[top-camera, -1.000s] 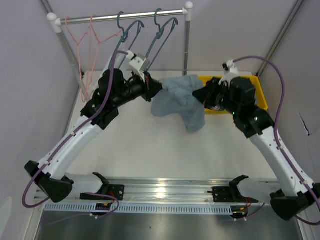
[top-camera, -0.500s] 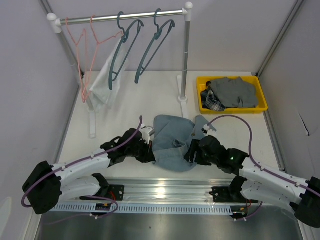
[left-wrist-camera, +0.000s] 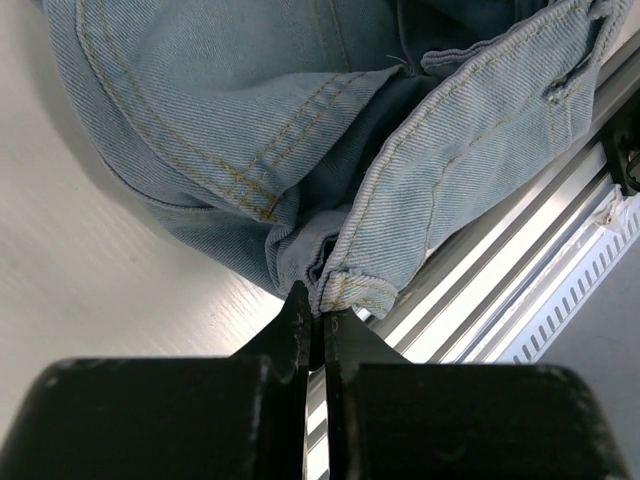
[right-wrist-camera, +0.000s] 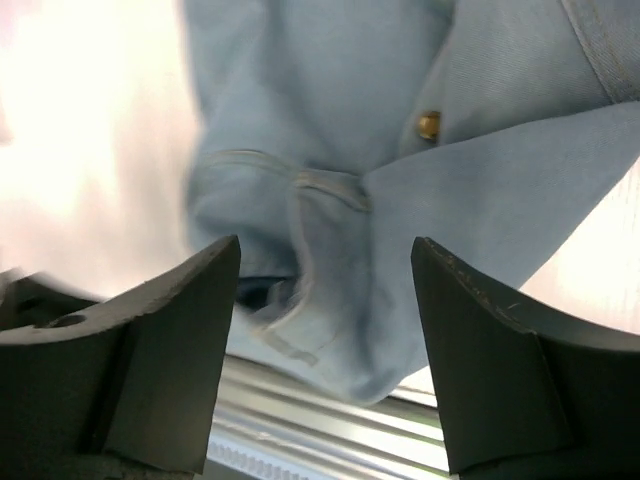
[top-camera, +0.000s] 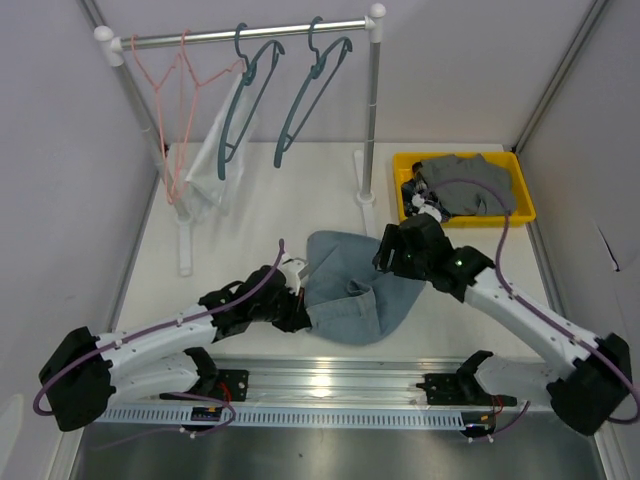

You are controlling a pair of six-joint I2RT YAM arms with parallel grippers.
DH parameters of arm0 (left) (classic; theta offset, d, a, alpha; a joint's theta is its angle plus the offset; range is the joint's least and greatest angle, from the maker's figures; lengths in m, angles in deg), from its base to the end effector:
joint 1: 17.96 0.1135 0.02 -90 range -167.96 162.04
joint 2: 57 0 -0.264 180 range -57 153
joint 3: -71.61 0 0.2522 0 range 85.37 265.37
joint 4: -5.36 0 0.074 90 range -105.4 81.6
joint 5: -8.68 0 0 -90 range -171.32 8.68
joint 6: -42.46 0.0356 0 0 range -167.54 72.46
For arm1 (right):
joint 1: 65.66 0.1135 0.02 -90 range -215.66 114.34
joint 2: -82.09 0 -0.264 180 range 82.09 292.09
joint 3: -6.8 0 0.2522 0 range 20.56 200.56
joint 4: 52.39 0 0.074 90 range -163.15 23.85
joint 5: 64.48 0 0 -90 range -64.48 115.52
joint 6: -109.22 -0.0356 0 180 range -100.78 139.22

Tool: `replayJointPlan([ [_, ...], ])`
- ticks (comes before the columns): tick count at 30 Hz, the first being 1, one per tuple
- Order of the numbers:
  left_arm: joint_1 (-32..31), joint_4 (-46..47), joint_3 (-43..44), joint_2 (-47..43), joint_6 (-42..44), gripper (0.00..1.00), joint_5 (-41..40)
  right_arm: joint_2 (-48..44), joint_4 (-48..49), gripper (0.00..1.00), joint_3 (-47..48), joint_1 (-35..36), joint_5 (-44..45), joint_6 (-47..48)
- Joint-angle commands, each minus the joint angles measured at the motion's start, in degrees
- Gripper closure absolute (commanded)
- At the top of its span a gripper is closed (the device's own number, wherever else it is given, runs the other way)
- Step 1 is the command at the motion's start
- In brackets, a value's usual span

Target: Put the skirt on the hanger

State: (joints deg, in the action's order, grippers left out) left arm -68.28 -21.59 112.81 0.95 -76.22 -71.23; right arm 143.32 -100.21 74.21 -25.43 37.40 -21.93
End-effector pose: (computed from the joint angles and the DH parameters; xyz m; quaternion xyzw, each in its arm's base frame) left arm 0.1231 -0.1581 0.1892 0.2059 0.8931 -0.3115 0.2507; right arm 0.1765 0.1397 0.2997 0.0497 0.9070 0.1940 0.3705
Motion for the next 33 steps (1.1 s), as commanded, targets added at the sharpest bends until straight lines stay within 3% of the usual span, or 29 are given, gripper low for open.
replayJointPlan([
  [1, -0.7, -1.2, 0.1, -1.9, -1.7, 1.00, -1.7, 8.2, 2.0, 0.27, 0.8, -1.7, -8.5, 7.3],
  [5, -0.9, -1.8, -0.5, -2.7, -2.5, 1.00, -2.1, 14.7, 5.6, 0.29, 3.0, -1.0, -15.9, 10.3],
  [12, -1.3, -3.1, -1.2, -3.8, -3.8, 1.00, -2.3, 20.1, 5.7, 0.29, 3.8, 4.9, -16.6, 11.1],
  [16, -1.3, -3.9, -0.8, -4.4, -4.2, 1.00, -2.4, 19.5, 4.3, 0.39, 1.8, 5.6, -16.9, 10.8],
  [18, -1.3, -4.9, 0.0, -4.6, -4.4, 1.00, -2.6, 18.1, 2.9, 0.53, 1.1, 5.5, -17.4, 11.1],
  [19, -1.3, -6.0, 0.5, -4.7, -4.6, 1.00, -3.5, 17.7, 2.3, 0.66, 0.9, 5.4, -17.8, 11.5],
  [21, -1.3, -7.4, 1.8, -4.5, -4.9, 1.00, -5.3, 16.6, 0.1, 0.79, 1.4, 4.5, -18.0, 12.2],
  [22, -1.3, -8.9, 3.0, -4.0, -5.1, 1.00, -6.4, 16.1, -0.6, 0.91, 2.4, 3.9, -18.4, 13.0],
  [24, -1.3, -10.4, 6.1, -3.3, -4.9, 1.00, -8.1, 15.0, -2.5, 0.99, 4.0, 2.3, -18.7, 14.0],
  [33, 2.9, -17.4, 21.4, 2.9, 1.6, 1.00, -14.7, 11.8, -11.8, 1.00, 24.8, -10.9, -17.2, 19.0],
])
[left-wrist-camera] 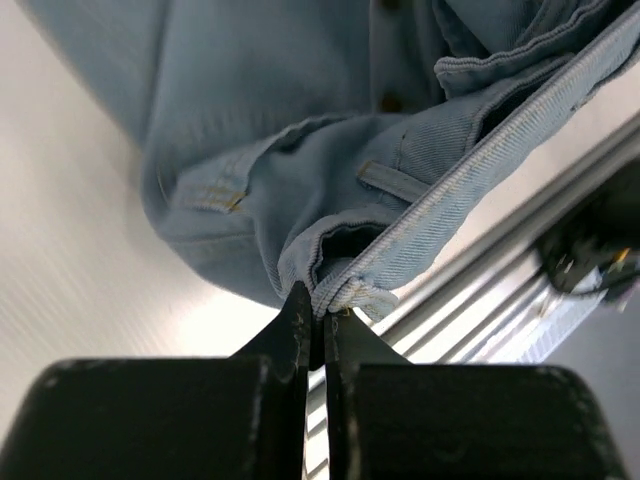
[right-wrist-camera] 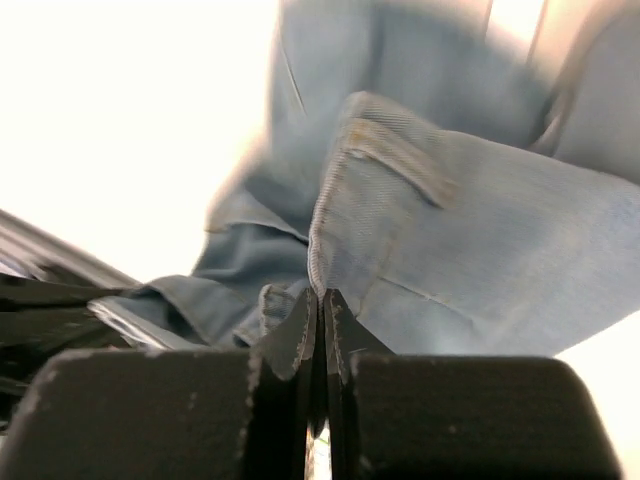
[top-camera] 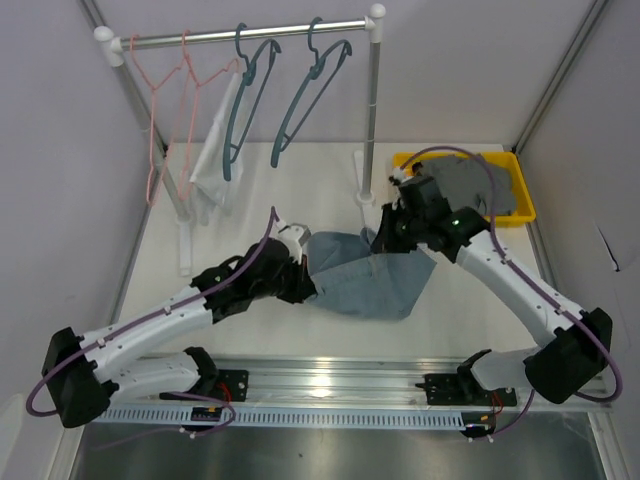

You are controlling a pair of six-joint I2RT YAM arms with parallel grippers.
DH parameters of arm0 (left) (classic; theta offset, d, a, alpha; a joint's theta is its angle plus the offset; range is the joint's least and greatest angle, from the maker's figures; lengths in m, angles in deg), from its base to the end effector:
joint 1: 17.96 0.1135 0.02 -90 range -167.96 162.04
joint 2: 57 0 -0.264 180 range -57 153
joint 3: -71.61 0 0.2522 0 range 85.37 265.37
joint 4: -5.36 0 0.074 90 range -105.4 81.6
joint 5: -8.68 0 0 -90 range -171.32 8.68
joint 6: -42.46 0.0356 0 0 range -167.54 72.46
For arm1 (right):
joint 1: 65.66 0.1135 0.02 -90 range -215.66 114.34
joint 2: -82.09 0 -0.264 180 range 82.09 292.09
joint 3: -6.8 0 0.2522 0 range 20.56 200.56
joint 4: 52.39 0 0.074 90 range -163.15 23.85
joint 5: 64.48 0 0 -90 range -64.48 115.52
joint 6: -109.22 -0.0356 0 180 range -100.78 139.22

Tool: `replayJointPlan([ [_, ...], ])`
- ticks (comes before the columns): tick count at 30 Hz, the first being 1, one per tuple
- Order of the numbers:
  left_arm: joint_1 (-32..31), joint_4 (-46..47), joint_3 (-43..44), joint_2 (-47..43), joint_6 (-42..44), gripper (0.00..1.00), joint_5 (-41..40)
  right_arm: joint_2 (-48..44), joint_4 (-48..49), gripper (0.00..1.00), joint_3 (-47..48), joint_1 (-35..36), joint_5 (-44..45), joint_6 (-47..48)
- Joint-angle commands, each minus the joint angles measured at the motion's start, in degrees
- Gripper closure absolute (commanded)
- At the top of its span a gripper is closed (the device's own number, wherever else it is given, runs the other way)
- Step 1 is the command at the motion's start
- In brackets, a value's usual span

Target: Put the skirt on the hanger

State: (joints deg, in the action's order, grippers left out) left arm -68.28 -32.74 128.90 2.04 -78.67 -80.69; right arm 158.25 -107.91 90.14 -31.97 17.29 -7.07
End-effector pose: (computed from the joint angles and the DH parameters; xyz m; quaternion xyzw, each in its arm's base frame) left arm 0.1404 -0.1699 0.2620 0.1533 0.8927 -0.2803 0.3179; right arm 0.2299 0.1594 0.3197 -0.0856 0.9286 0.2354 0.2737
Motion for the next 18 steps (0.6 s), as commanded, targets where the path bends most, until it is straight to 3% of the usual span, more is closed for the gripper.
replayJointPlan([
  [1, 4.0, -7.6, 10.5, 2.6, 5.0, 1.00, -5.4, -1.3, -4.7, 1.00, 11.9, -5.6, 2.3, 4.7],
  [3, 8.5, -8.7, 14.0, 4.9, 7.8, 1.00, -5.9, 1.0, -6.6, 1.00, 21.4, -9.2, 2.3, 6.2],
  [7, 18.2, -12.4, 30.3, 6.7, 10.7, 1.00, -5.4, 9.0, -10.1, 1.00, 38.0, -13.3, 1.8, 6.6],
  [9, 19.6, -14.4, 35.9, 7.0, 11.8, 1.00, -5.5, 11.0, -12.2, 1.00, 47.6, -13.8, 3.4, 6.3],
  [11, 20.0, -16.1, 39.4, 7.0, 12.2, 1.00, -5.8, 11.2, -13.7, 1.00, 49.2, -13.8, 4.3, 5.9],
  [14, 19.9, -15.5, 34.6, 4.2, 10.3, 1.00, -3.4, 3.3, -10.7, 1.00, 39.4, -13.3, 6.0, 4.1],
  [18, 17.6, -10.2, 16.7, -3.6, 3.6, 1.00, 2.8, -12.5, -2.9, 1.00, 6.3, -11.2, 6.3, -1.7],
])
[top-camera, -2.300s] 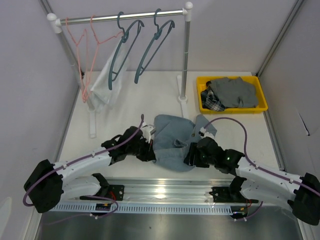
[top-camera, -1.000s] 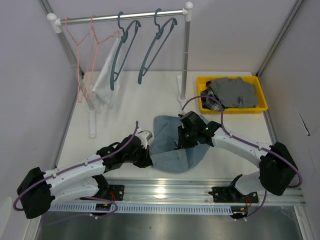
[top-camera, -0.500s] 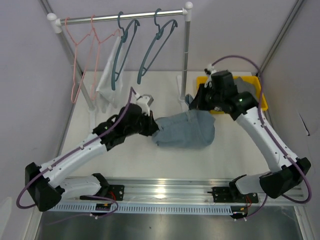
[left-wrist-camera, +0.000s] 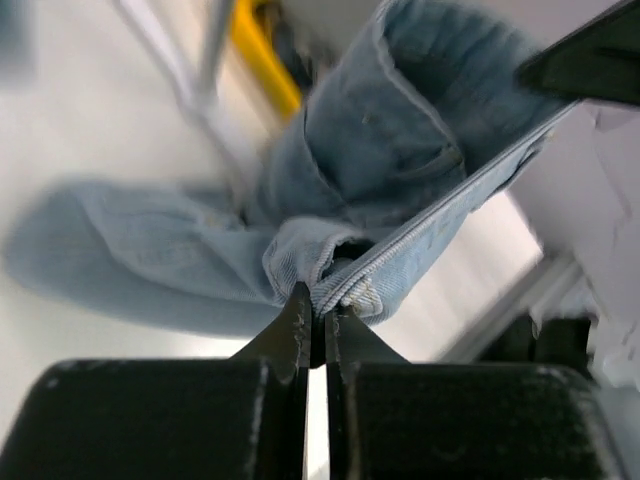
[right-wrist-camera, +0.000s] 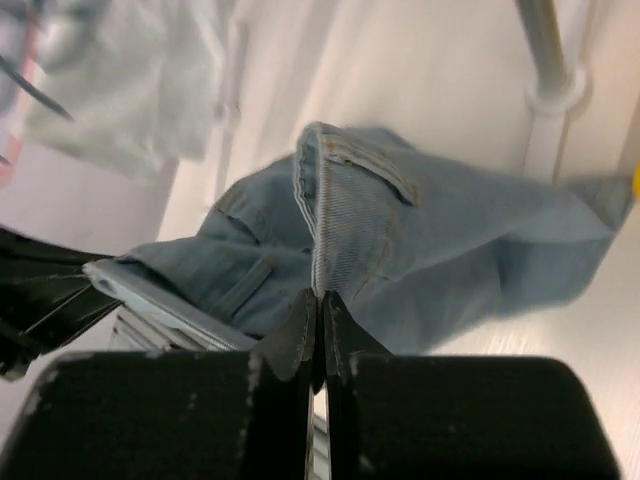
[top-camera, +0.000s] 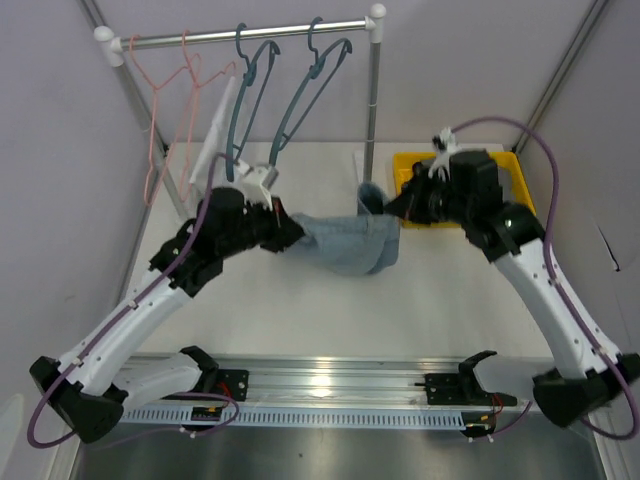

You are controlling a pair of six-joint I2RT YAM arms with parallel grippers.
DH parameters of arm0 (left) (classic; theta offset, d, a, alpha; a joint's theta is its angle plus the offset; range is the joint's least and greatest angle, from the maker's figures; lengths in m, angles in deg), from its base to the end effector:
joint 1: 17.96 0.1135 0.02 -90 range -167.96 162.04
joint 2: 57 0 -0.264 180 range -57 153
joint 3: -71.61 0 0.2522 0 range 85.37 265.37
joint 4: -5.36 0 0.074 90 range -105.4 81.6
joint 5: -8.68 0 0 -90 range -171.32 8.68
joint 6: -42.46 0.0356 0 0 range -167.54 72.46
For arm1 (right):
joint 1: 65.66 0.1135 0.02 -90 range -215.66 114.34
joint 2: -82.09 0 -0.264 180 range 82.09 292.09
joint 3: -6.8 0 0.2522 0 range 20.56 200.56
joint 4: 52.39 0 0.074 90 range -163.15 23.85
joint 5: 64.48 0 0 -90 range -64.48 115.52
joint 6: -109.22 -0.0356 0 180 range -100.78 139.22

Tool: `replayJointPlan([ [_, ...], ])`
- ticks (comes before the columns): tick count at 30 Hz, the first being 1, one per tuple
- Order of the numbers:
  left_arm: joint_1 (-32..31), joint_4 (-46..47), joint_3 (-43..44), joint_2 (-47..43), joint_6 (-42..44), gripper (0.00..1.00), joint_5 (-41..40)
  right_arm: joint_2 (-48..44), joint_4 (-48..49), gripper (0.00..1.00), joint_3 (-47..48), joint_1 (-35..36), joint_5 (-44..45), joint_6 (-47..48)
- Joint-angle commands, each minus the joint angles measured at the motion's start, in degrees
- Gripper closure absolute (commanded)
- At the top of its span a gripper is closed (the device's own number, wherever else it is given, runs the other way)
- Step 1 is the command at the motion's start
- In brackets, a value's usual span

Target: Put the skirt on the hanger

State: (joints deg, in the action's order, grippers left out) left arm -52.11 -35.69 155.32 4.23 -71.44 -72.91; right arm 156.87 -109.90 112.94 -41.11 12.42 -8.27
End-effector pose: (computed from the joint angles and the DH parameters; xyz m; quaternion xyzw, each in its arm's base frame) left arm 0.1870 -0.1331 0.4066 0.1150 0.8027 -0.3345 0.4802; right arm 0.2364 0.1169 0.4516 -0.0387 0.8445 0.3175 0.4296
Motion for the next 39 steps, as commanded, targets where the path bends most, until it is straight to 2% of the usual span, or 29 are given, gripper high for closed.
replayJointPlan([
  [1, 0.8, -6.2, -13.1, -9.3, -6.9, 1.00, -4.7, -14.0, -0.6, 1.00, -21.7, -1.2, 11.9, -3.3],
  [2, 0.1, -4.5, -22.6, -10.8, -8.6, 1.00, -4.2, -19.9, -0.1, 1.00, -26.7, -0.2, 12.9, -5.2],
  [3, -0.7, -3.7, -25.5, -12.1, -10.2, 1.00, -3.7, -22.6, 1.3, 1.00, -36.4, 1.9, 12.8, -7.1],
  [4, -1.0, -1.7, -33.3, -14.3, -13.5, 1.00, -3.0, -25.1, 1.8, 1.00, -41.0, 2.9, 12.7, -11.5],
  [6, -2.0, -0.1, -37.5, -16.0, -17.7, 1.00, -1.6, -31.4, 3.1, 1.00, -52.3, 6.7, 12.9, -15.7],
  [7, -2.4, 0.5, -40.8, -17.4, -18.6, 1.00, -1.5, -33.1, 3.2, 1.00, -55.0, 7.8, 13.0, -19.2],
  [9, -3.5, 1.3, -44.8, -18.2, -19.7, 0.97, -1.5, -36.3, 3.0, 0.88, -58.5, 9.4, 13.0, -21.5],
  [10, -3.8, 0.9, -45.3, -18.6, -19.9, 0.83, -1.5, -37.1, 2.6, 0.74, -60.1, 10.8, 13.1, -22.9],
  [12, -4.4, 0.5, -46.0, -19.1, -19.6, 0.70, -1.0, -38.5, 0.2, 0.60, -59.9, 11.7, 16.2, -23.1],
  [13, -4.9, 0.5, -46.0, -19.4, -19.4, 0.59, -0.2, -38.9, -1.1, 0.53, -59.5, 12.3, 16.8, -23.1],
  [14, -5.4, 0.7, -45.9, -20.3, -19.4, 0.53, 0.6, -39.1, -2.4, 0.45, -58.0, 12.3, 17.5, -22.4],
  [16, -7.2, 1.2, -45.1, -21.7, -20.1, 0.39, 1.9, -39.9, -5.8, 0.39, -56.0, 12.3, 19.9, -21.6],
  [17, -7.9, 0.3, -44.2, -23.1, -20.5, 0.37, 1.6, -39.9, -7.1, 0.36, -53.7, 12.3, 20.7, -20.6],
  [21, -8.2, -4.8, -39.2, -24.6, -18.7, 0.35, -0.7, -36.6, -8.0, 0.34, -49.5, 12.3, 23.2, -18.0],
  [25, -8.2, -8.9, -34.0, -24.9, -18.0, 0.35, -1.8, -33.4, -5.5, 0.40, -50.2, 12.4, 21.2, -16.6],
  [28, -8.2, -10.2, -33.2, -24.3, -18.0, 0.35, -0.9, -32.8, -4.4, 0.41, -51.2, 12.4, 20.2, -16.0],
  [34, -9.8, -8.7, -38.5, -19.4, -20.1, 0.37, 0.5, -31.4, -2.8, 0.41, -53.8, 15.2, 18.5, -16.1],
  [39, -11.6, -5.6, -41.5, -19.9, -23.6, 0.35, 0.9, -28.2, -1.7, 0.39, -55.2, 17.5, 18.8, -17.7],
])
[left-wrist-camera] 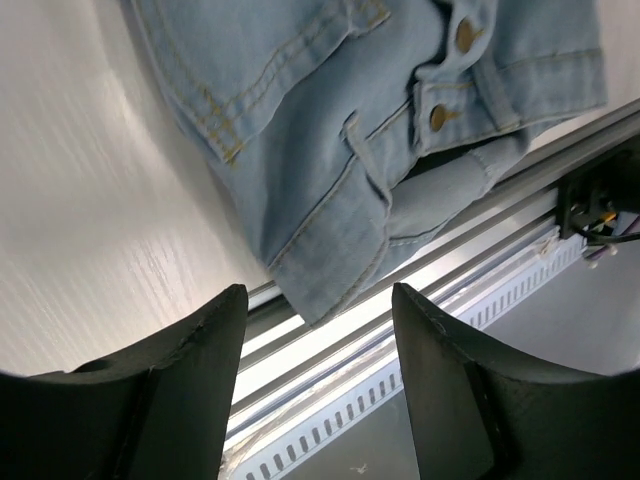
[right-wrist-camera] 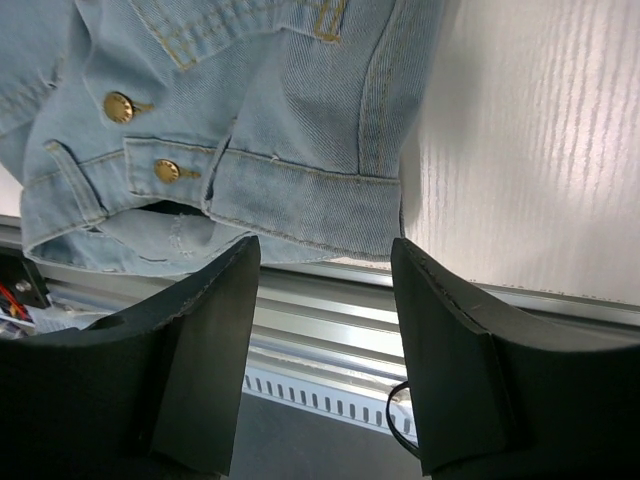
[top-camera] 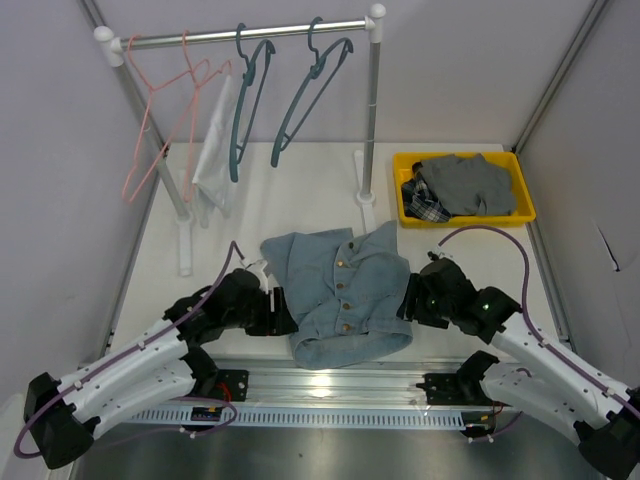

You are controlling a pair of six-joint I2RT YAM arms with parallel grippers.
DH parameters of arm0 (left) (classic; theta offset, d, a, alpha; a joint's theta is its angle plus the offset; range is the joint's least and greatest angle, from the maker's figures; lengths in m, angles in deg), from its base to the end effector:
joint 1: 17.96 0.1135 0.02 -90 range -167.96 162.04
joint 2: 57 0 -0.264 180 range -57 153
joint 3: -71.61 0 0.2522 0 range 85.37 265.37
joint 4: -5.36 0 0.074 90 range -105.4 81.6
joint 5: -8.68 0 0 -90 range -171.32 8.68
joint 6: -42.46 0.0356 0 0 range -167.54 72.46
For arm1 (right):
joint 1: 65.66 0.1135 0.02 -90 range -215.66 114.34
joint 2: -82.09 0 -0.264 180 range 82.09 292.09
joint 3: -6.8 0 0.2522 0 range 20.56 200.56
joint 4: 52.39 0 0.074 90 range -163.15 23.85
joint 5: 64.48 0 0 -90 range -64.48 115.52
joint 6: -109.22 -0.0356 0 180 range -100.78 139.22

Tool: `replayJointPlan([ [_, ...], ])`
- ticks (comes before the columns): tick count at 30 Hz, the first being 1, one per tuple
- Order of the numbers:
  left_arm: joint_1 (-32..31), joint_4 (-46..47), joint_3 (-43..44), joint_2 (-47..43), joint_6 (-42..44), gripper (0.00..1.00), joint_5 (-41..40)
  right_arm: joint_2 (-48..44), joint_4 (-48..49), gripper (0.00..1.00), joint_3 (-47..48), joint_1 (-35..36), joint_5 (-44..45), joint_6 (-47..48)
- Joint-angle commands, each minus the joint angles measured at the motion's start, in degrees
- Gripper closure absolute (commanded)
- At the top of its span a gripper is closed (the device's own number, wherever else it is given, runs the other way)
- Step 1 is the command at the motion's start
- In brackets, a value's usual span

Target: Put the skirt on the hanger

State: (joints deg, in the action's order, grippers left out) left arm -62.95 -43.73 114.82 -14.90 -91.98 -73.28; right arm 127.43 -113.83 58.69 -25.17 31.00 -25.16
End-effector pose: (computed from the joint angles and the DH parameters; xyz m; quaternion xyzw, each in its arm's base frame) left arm 0.1021 -0.1091 0.2142 0.0296 0.9311 -0.2981 0.2081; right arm 0.1147 0.0935 0.2405 0.0467 0.9513 0.1696 0.2531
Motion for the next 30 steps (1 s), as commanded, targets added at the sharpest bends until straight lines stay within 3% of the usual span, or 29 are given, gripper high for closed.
replayJointPlan([
  [1, -0.8, 3.1, -1.9, -0.5, -3.3, 0.34, 1.6, 1.5, 3.4, 0.39, -2.3, 1.9, 0.4, -1.8],
  [5, -1.6, 6.2, -3.8, 2.0, -4.8, 0.33, 2.4, 2.6, 6.0, 0.40, -5.6, 2.0, 1.4, -3.0],
  [13, -3.3, 14.4, -9.2, 5.0, -8.3, 0.32, 3.7, 3.4, 10.5, 0.52, -9.2, 2.0, 0.4, -4.5],
  [17, -3.4, 15.7, -10.0, 5.7, -8.3, 0.31, 3.8, 2.8, 9.9, 0.78, -9.2, 1.5, 0.2, -4.8],
  [18, -3.4, 15.8, -10.1, 5.8, -8.4, 0.31, 3.8, 2.5, 8.2, 0.93, -8.3, 1.3, 0.1, -4.8],
  [19, -3.4, 16.0, -10.4, 5.9, -8.6, 0.31, 3.9, 0.9, 7.1, 1.00, -7.7, 0.9, 0.4, -4.8],
  [30, -3.4, 22.3, -16.0, 4.2, -12.3, 0.27, 7.2, -13.8, -7.2, 1.00, 0.5, -8.5, -2.2, -5.6],
])
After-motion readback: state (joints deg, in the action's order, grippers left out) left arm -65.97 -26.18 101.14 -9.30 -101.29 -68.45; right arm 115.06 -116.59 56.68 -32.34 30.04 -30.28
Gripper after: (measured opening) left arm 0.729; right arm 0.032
